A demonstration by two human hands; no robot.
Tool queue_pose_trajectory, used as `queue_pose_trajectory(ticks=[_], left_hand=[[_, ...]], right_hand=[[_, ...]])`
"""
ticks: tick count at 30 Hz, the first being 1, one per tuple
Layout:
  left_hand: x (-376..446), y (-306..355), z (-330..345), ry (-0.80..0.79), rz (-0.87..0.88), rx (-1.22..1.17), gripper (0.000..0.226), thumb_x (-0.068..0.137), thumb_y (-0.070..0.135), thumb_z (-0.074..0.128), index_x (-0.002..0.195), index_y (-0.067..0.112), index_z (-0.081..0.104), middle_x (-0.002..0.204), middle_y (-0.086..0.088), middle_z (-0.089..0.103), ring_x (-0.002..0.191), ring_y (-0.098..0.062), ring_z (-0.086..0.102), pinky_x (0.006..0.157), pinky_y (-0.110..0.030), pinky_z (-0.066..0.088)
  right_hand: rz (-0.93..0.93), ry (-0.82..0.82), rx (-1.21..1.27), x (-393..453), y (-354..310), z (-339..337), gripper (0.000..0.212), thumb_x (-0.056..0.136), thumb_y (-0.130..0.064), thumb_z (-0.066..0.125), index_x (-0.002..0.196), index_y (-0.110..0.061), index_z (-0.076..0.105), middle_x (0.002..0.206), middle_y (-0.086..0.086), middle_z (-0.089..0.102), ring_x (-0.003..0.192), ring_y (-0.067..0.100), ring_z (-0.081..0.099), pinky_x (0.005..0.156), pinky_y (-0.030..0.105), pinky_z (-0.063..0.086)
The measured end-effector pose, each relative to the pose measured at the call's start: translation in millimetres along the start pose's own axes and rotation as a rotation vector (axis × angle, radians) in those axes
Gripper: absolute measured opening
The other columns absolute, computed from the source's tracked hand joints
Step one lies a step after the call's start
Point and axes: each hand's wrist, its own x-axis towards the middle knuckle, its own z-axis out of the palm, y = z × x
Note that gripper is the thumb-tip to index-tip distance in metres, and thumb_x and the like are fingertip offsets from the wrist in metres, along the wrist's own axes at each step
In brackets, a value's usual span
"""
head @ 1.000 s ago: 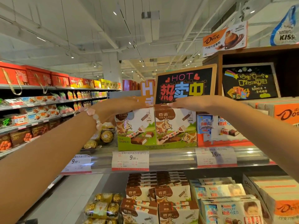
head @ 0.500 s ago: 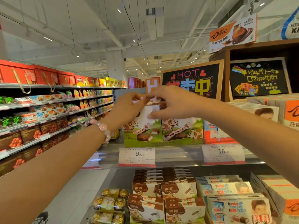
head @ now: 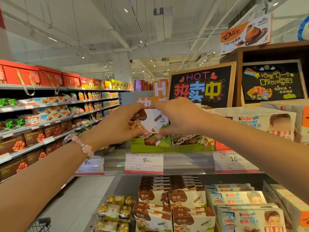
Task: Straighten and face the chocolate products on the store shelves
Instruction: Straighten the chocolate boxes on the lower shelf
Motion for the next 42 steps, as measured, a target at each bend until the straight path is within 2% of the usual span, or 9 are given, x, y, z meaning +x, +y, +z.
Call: queue_pose_trajectory(ticks=[7,10,14,21,24,27,29,35,42], left_hand=[[-3.3,5.7,-2.7,0.007,0.05,0.129,0.062,0.072,0.039,0.076,0.125,0.026,0.045,0.094,0.015,0.051,0.084,-0.01,0.054,0.065,-0.018,0.042],[-2.3,6.2,-1.4,-0.028,0.029,0.111,0.072,0.071,0.04,0.076,0.133,0.033,0.04,0.098,0.016,0.053,0.087,-0.01,0.056,0.074,-0.026,0.049],[-3.7,5.3,1.7,-0.054,-0.002,0.11,0.082,0.073,0.053,0.07,0.136,0.05,0.019,0.123,0.006,0.057,0.11,-0.015,0.053,0.089,-0.022,0.04],[-6.8,8.9,2.1,-0.041,-0.051,0.011,0.073,0.074,0.047,0.071,0.138,0.039,0.036,0.109,0.012,0.06,0.098,-0.008,0.056,0.089,-0.037,0.05],[-15.1,12.1,6.9,0.051,-0.021,0.119,0.068,0.078,0.036,0.072,0.138,0.022,0.042,0.137,0.0,0.048,0.129,-0.016,0.041,0.108,-0.038,0.035],[-29.8,28.1,20.9,0.315,0.227,0.355,0.029,0.081,0.031,0.064,0.098,0.008,0.064,0.114,-0.012,0.059,0.111,-0.024,0.048,0.091,-0.038,0.039],[-35.2,39.1,30.2,0.256,0.297,0.414,0.027,0.082,0.039,0.056,0.083,0.014,0.065,0.095,-0.004,0.06,0.095,-0.018,0.046,0.08,-0.034,0.031],[-28.5,59.4,51.6,0.089,0.238,0.534,0.032,0.07,0.041,0.077,0.079,0.011,0.068,0.085,-0.005,0.059,0.082,-0.026,0.057,0.074,-0.036,0.033],[-23.3,60.9,51.5,0.052,0.278,0.511,0.018,0.075,0.027,0.068,0.075,0.01,0.068,0.078,-0.006,0.063,0.072,-0.027,0.058,0.057,-0.033,0.045]], right_hand=[[-0.009,-0.02,-0.006,-3.2,-2.3,-1.9,0.085,0.067,-0.059,0.072,0.134,-0.021,0.038,0.08,-0.01,0.052,0.072,0.013,0.046,0.053,0.028,0.026],[-0.052,-0.075,-0.011,-3.0,0.3,2.6,0.09,0.068,-0.064,0.067,0.14,-0.025,0.031,0.103,-0.005,0.063,0.092,0.019,0.059,0.068,0.032,0.042],[-0.085,-0.11,-0.015,-3.3,5.9,-1.4,0.087,0.074,-0.071,0.054,0.144,-0.029,0.025,0.133,-0.003,0.054,0.12,0.019,0.05,0.103,0.037,0.034],[-0.074,-0.197,0.101,-3.7,11.2,-6.1,0.075,0.085,-0.053,0.055,0.147,-0.031,0.018,0.128,0.003,0.058,0.107,0.02,0.056,0.09,0.039,0.047],[-0.059,-0.183,0.106,-7.1,12.4,-3.2,0.094,0.071,-0.057,0.069,0.146,-0.031,0.018,0.141,-0.004,0.047,0.12,0.018,0.05,0.092,0.036,0.045],[-0.06,-0.149,0.071,-8.8,11.1,0.6,0.093,0.071,-0.059,0.068,0.145,-0.03,0.021,0.143,-0.004,0.044,0.124,0.018,0.047,0.095,0.039,0.045],[-0.056,-0.142,0.081,-7.8,11.1,-0.1,0.09,0.073,-0.057,0.068,0.145,-0.029,0.023,0.143,-0.004,0.045,0.125,0.018,0.047,0.097,0.039,0.044],[-0.047,-0.145,0.063,-7.0,10.9,-2.0,0.086,0.077,-0.048,0.067,0.147,-0.027,0.022,0.145,-0.002,0.042,0.128,0.019,0.044,0.097,0.035,0.04],[-0.03,-0.13,0.057,-7.1,5.5,-4.7,0.08,0.076,-0.041,0.069,0.144,-0.024,0.028,0.135,0.001,0.052,0.115,0.023,0.053,0.087,0.039,0.048]])
